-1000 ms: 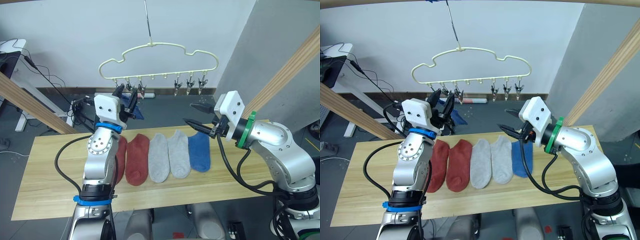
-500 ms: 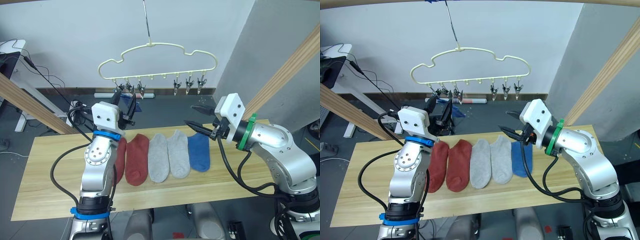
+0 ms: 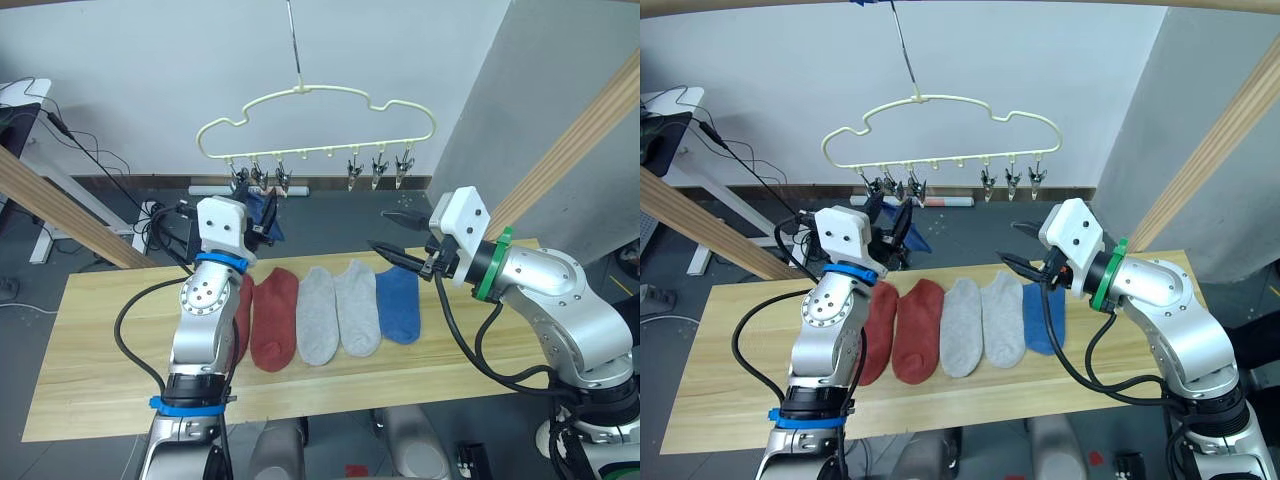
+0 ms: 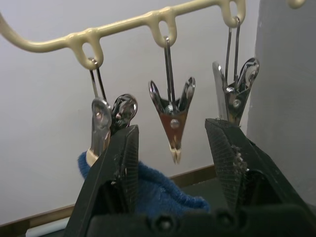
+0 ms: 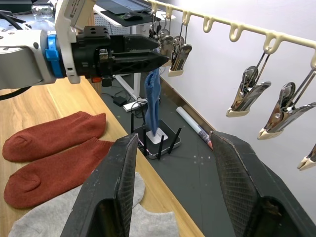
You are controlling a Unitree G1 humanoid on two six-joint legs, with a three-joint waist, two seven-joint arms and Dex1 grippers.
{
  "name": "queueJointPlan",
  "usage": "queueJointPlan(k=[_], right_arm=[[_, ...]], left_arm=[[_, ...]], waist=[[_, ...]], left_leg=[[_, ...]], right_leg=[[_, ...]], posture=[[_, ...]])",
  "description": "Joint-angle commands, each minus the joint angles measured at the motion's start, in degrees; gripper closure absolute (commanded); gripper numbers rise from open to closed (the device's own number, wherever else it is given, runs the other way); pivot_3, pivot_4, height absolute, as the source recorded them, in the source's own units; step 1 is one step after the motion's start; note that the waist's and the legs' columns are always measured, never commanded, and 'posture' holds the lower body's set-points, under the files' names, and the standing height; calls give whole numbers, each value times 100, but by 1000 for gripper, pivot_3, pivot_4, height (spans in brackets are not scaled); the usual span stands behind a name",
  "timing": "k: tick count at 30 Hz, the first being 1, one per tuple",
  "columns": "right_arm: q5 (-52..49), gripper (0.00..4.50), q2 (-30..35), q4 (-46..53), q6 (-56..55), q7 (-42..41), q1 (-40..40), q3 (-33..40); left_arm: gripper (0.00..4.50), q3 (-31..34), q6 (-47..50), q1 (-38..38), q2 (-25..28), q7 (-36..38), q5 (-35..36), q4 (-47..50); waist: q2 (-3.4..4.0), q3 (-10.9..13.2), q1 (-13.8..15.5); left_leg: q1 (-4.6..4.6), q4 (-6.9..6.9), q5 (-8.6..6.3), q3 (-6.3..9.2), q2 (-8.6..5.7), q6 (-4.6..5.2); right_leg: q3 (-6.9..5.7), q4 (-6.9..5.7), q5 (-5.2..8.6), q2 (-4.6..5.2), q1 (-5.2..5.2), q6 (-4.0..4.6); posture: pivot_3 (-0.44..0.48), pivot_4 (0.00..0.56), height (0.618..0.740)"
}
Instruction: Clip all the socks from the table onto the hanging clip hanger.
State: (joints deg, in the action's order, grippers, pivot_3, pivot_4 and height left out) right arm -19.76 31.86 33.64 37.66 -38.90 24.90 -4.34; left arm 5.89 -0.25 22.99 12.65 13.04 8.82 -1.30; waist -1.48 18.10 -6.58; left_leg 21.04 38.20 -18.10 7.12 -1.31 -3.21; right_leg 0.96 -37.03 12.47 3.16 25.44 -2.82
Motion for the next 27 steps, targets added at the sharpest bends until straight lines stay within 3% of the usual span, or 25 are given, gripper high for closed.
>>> queueJointPlan(k=[1,23,27], right_arm=[[-86,2102,54,206,-119,-26,-27,56],[-139,2102,32,225,-141,-22,-35,53],[-215,2081,-3,235,-173,-44,-28,61]], left_arm=[[2152,54,-295,207,-16,-8,-18,-88],[2152,53,-343,294,-36,-250,-36,151],[3011,55,-366,331,-28,-266,-41,122]], waist=[[0,0,0],[0,0,-1],[0,0,0]], left_leg=[[0,0,0,-1,0,0],[0,0,0,-1,0,-1],[0,0,0,0,0,-1]], right_leg=[[1,0,0,0,0,0],[1,1,0,0,0,0],[1,1,0,0,0,0]], posture=[[-265,341,731],[-261,338,731],[-261,337,731]])
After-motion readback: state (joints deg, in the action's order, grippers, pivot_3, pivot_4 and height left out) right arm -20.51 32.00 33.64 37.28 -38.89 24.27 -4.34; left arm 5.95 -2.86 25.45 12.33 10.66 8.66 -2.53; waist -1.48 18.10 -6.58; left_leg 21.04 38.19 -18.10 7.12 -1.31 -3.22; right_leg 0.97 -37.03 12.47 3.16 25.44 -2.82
